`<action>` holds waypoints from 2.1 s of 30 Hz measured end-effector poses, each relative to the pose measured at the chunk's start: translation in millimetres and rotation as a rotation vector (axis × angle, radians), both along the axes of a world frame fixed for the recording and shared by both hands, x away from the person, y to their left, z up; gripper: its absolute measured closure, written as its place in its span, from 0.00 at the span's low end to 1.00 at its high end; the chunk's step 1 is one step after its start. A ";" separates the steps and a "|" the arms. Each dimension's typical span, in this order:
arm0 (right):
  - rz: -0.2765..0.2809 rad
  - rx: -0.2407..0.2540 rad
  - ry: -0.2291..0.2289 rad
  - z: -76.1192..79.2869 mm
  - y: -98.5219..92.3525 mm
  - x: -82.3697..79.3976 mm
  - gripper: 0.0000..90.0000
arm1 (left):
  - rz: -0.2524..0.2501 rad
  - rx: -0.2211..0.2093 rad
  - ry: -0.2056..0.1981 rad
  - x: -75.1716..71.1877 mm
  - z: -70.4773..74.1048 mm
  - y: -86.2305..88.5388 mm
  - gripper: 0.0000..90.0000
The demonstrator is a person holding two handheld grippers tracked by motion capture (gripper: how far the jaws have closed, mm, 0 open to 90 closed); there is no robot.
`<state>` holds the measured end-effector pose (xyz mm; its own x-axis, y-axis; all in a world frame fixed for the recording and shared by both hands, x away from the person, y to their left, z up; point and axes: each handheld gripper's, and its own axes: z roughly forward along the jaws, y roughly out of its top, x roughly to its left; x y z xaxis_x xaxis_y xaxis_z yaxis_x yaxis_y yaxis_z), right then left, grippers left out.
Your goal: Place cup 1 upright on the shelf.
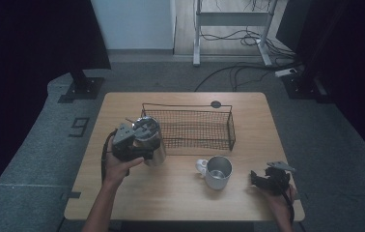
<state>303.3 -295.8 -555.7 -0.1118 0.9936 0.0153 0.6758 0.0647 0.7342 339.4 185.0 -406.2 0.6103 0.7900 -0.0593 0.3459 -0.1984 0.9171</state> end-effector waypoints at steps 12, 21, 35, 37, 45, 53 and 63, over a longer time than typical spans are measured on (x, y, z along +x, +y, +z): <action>-0.001 0.000 0.000 0.0 0.1 0.0 0.12 | 0.000 0.005 -0.012 6.6 9.2 -3.6 0.05; -0.001 0.001 0.000 0.0 0.1 0.0 0.12 | -0.003 0.019 -0.015 12.5 13.0 -8.7 0.05; -0.002 0.002 0.001 0.0 0.1 0.0 0.12 | -0.003 0.005 -0.001 21.6 13.1 -11.3 0.05; -0.001 0.000 -0.001 0.0 0.0 0.1 0.12 | -0.006 0.002 -0.004 23.1 14.2 -11.7 0.05; -0.003 0.000 0.000 0.1 -0.2 0.1 0.12 | -0.014 0.005 0.010 27.8 14.4 -12.5 0.05; -0.003 0.000 -0.001 0.0 -0.4 0.2 0.13 | -0.013 0.004 0.007 30.4 18.2 -15.7 0.05; -0.004 0.000 -0.002 0.0 -0.3 0.3 0.13 | -0.002 -0.003 0.008 36.5 21.6 -16.3 0.05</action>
<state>303.5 -296.1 -555.7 -0.1075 0.9941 0.0152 0.6746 0.0617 0.7356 375.9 168.7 -384.6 0.6112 0.7887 -0.0668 0.3530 -0.1960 0.9149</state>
